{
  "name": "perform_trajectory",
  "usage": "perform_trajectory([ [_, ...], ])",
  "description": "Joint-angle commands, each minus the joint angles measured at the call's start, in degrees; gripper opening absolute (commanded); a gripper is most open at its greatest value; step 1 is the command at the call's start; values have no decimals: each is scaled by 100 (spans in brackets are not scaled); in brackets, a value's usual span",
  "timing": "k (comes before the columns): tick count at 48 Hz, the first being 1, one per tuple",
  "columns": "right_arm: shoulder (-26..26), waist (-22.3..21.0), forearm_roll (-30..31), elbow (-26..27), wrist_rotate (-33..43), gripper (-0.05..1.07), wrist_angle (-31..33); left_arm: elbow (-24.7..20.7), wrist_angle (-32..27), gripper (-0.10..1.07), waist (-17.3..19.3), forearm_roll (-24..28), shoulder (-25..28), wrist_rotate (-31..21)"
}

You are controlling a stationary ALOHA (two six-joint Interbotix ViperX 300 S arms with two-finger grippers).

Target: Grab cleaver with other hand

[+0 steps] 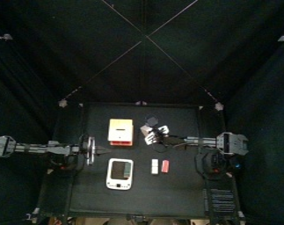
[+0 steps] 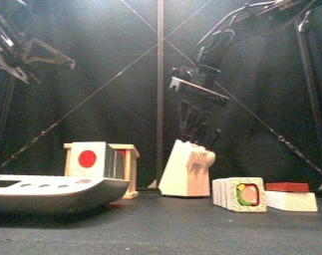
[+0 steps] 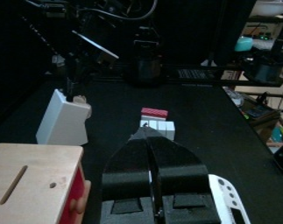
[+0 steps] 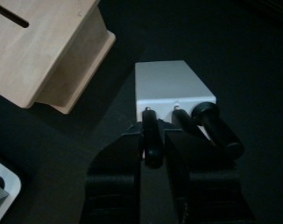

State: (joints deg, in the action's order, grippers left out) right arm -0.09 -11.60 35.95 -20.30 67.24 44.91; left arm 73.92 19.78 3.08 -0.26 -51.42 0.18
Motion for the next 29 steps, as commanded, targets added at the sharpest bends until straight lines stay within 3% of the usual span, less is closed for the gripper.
perform_trajectory([
  [1, -79, -9, 0, 149, -9, 52, -18, -70, 53, -2, 18, 0, 9, 0],
  [29, -132, 149, 35, 378, -18, 52, 123, -70, 53, -2, 18, 0, 9, 0],
])
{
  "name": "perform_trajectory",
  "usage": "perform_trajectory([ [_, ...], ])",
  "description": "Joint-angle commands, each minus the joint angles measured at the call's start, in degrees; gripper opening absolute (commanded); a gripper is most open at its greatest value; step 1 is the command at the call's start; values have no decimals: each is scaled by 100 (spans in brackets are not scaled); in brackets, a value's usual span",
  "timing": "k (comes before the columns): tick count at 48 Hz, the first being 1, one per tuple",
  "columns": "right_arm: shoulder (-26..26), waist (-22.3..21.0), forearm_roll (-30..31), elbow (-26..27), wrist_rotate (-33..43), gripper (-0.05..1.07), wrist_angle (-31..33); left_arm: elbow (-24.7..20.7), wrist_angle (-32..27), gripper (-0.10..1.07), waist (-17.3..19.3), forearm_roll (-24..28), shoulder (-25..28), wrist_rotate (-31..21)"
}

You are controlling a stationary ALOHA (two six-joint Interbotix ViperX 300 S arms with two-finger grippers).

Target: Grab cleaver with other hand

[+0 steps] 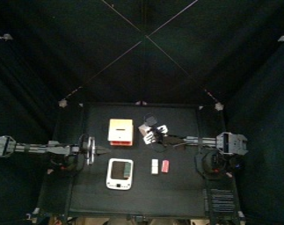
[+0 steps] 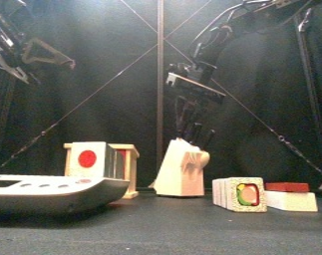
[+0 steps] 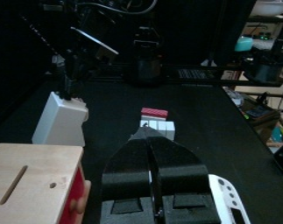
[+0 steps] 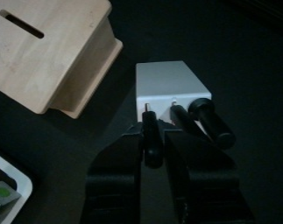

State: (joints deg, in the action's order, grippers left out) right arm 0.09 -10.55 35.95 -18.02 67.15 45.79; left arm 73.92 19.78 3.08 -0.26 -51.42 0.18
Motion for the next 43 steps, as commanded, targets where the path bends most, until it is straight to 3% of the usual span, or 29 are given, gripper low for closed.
perform_trajectory([
  [1, -158, 53, 35, 149, -9, 52, 44, -70, 53, -2, 18, 0, 9, 0],
  [43, -615, 615, 255, 149, 35, 52, 703, -70, 44, -2, 18, 0, 9, 0],
])
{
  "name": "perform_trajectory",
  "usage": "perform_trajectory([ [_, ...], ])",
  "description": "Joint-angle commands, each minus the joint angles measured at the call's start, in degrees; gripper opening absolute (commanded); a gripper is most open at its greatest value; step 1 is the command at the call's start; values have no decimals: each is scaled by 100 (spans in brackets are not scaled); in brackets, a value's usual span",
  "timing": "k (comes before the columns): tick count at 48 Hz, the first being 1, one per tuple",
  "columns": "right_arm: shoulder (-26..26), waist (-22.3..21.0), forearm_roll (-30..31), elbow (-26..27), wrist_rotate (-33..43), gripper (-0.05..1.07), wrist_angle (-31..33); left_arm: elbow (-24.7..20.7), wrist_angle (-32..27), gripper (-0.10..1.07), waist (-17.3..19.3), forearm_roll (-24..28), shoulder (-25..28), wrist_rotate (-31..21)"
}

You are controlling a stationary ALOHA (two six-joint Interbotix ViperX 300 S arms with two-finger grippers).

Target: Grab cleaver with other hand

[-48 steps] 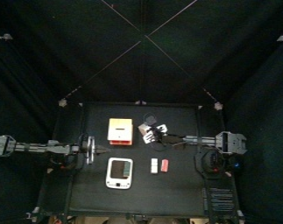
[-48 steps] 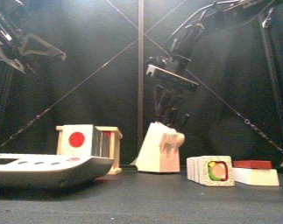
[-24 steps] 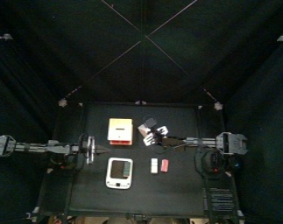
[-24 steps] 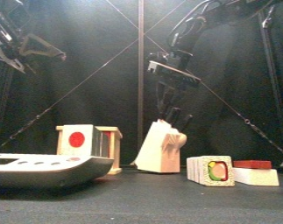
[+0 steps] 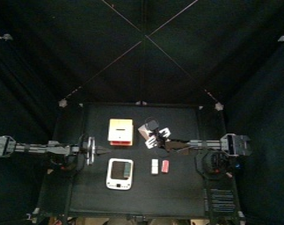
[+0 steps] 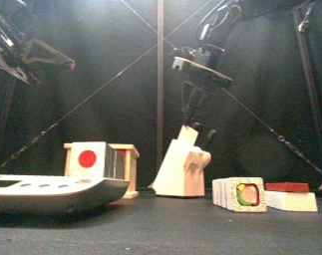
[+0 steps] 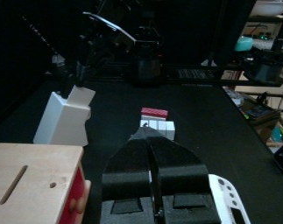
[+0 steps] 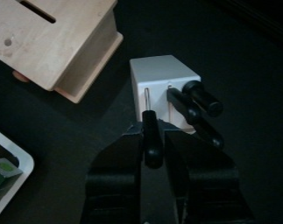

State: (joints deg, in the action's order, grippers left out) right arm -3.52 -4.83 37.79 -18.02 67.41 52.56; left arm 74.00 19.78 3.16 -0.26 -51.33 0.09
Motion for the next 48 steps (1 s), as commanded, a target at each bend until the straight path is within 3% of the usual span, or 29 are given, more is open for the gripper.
perform_trajectory([
  [1, -272, 62, 70, 149, 9, 52, 44, -70, 44, -2, 9, 0, 0, 9],
  [17, -563, 334, 220, 132, 9, 52, 413, -70, 53, -2, 9, 0, 0, 9],
  [48, -1345, 879, 325, -193, 0, 52, 466, -79, 53, -2, 9, 0, 0, 9],
])
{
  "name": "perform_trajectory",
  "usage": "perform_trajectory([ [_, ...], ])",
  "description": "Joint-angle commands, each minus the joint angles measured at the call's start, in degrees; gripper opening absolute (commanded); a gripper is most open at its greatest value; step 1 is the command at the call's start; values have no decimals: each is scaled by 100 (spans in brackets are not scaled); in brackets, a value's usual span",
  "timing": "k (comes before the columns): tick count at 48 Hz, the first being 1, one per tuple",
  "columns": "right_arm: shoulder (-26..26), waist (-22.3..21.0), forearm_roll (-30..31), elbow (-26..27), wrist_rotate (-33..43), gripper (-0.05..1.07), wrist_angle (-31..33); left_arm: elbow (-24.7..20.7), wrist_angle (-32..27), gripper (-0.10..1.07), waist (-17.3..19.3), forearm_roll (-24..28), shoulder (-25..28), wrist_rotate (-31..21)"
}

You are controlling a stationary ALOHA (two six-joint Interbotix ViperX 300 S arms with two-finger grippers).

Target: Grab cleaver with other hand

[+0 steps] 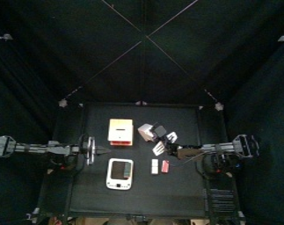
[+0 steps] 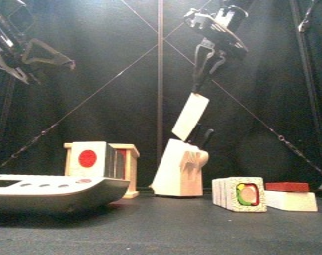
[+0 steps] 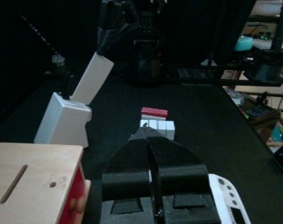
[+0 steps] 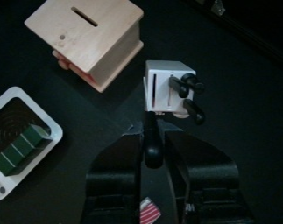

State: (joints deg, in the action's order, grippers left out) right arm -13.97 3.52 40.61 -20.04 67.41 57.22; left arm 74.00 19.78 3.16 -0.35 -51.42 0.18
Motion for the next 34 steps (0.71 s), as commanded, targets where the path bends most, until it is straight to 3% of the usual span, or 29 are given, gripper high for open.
perform_trajectory([
  [1, -325, 62, 44, -9, 0, 52, -9, -79, 53, -1, 9, 18, 9, 0],
  [12, -642, 510, 439, -290, 53, 52, -431, -185, 167, -1, -26, 18, 9, -9],
  [23, -958, 729, 1389, -826, 677, 52, -1652, -229, 835, 2, -185, 26, 9, -18],
  [34, -1134, 703, 2936, -1591, 1916, 52, -3015, -202, 1072, 25, -343, 176, 53, -9],
])
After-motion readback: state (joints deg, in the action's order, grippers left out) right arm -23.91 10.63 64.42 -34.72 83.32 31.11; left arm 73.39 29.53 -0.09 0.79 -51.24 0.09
